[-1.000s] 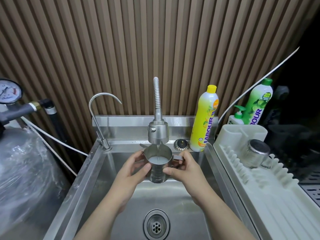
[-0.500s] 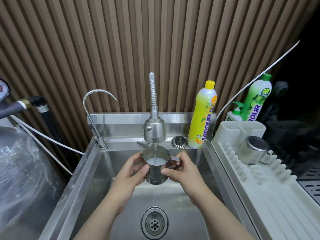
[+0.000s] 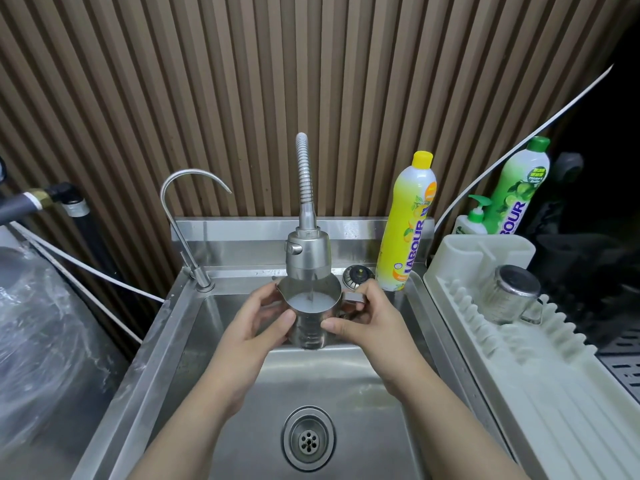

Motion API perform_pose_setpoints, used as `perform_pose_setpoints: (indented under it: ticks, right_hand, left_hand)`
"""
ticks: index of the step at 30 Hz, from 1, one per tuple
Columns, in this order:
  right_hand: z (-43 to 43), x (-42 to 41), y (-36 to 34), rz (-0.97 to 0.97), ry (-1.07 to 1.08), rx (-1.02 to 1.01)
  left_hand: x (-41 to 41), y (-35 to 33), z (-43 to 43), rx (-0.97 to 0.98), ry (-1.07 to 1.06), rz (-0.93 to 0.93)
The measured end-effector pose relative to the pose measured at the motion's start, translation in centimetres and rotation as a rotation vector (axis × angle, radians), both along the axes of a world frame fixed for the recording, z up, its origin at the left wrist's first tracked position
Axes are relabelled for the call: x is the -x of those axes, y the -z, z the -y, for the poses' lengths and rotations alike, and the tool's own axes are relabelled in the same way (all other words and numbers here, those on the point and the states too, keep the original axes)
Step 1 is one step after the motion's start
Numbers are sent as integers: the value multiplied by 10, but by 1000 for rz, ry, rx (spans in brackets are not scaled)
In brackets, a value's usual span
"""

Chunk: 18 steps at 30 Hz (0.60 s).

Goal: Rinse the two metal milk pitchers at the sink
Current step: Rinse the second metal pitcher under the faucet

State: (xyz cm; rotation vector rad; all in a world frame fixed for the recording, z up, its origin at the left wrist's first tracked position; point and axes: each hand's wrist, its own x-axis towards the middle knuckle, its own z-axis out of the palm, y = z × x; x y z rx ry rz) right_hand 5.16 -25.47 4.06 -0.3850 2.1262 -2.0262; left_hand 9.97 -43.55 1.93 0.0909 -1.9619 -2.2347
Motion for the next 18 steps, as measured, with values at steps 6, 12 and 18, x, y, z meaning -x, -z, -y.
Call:
perform_pose_setpoints:
  ticks: [6,12,18]
  right_hand:
    - [0,2,-5,-45,-6,-7]
    - [-1,0,8,15,8,-1]
    - [0,-5,23,66,12,4]
  left_hand:
    - [2,-4,0,-25,9,-24]
    - [-3,3,-3,9,19,-17]
    - [-8,12,-4,56,22,20]
